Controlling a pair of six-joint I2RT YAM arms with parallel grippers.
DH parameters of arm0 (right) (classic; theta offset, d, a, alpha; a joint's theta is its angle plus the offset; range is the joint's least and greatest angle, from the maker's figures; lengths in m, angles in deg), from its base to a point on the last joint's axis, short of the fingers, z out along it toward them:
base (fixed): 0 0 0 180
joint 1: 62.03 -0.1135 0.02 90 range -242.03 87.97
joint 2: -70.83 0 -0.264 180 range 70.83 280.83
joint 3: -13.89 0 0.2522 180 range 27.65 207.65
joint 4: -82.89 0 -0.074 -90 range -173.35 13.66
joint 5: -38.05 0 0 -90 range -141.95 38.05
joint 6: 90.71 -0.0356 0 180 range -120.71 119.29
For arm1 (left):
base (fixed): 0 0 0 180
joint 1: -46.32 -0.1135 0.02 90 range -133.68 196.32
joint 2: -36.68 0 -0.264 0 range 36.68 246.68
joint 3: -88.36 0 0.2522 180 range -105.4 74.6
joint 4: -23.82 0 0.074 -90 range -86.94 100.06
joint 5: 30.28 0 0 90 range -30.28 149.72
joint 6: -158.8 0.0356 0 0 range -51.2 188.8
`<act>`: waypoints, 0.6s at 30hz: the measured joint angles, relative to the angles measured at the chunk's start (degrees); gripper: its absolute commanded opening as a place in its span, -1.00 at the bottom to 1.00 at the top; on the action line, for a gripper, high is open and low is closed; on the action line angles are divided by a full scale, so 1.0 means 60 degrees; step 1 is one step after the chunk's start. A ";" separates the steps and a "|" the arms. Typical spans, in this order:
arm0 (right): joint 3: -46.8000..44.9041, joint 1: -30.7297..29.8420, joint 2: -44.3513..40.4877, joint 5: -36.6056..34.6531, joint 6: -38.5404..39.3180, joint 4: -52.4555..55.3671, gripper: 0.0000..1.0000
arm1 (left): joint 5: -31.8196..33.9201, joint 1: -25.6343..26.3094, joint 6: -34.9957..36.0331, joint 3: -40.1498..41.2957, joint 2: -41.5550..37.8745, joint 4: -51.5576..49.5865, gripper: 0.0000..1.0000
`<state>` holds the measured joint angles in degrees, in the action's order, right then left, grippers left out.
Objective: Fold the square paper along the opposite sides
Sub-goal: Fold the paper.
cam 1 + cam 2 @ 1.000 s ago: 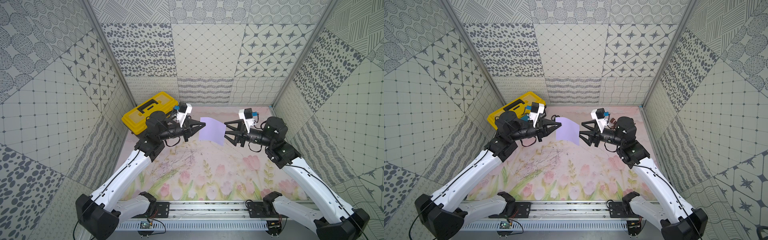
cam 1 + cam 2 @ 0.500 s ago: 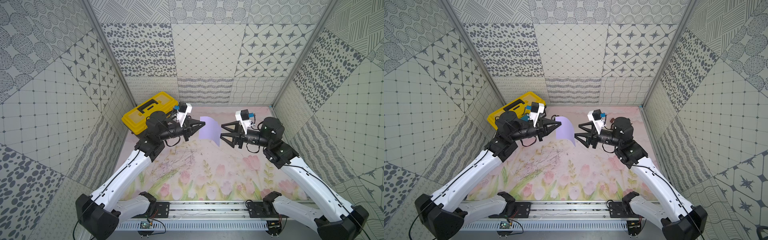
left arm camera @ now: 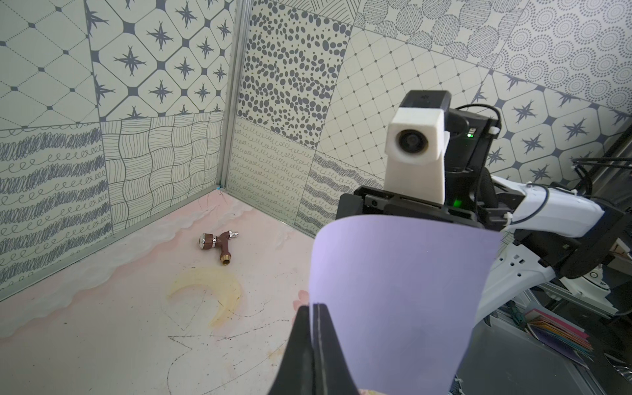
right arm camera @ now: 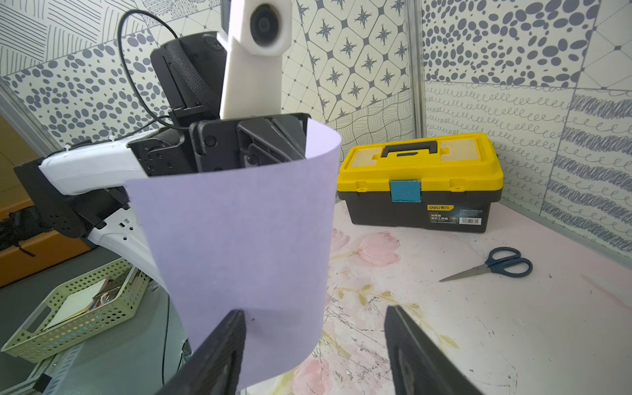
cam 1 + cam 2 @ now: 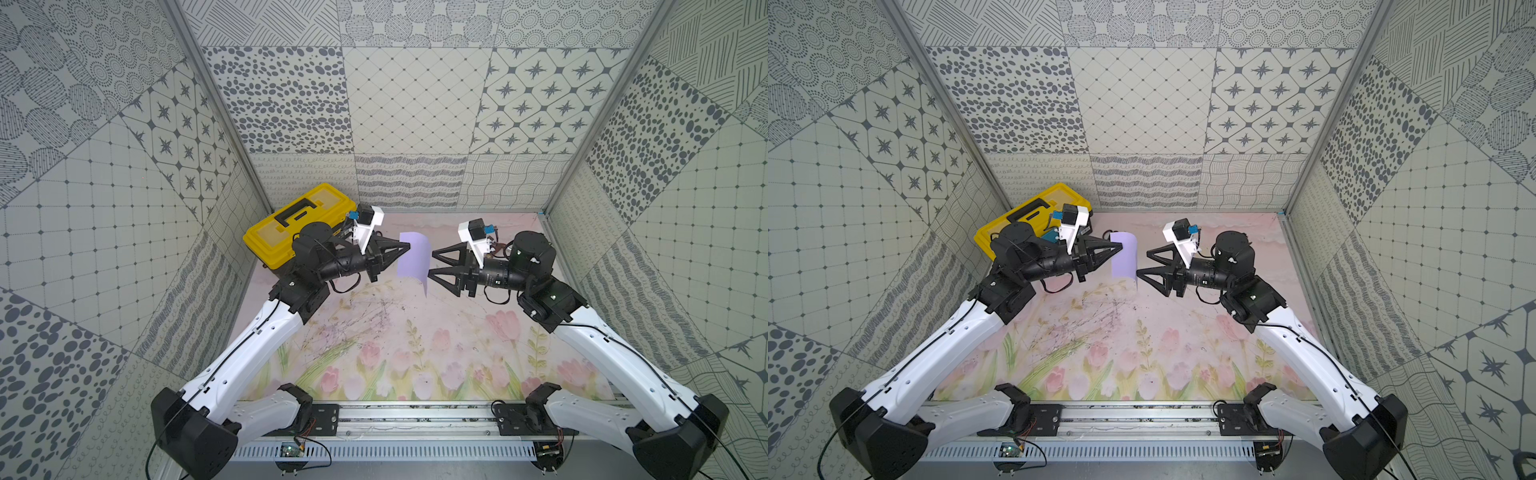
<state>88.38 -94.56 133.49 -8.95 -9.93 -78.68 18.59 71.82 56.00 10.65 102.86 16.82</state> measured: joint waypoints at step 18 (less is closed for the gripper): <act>0.0237 -0.0426 0.0834 -0.0033 0.0106 -0.0441 0.34 | 0.0131 0.0149 0.0087 0.0266 -0.0022 -0.0044 -1.00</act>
<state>89.80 -97.12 138.49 -9.15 -9.29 -81.32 19.38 72.71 56.53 12.25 102.72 16.56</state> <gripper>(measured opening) 0.676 0.061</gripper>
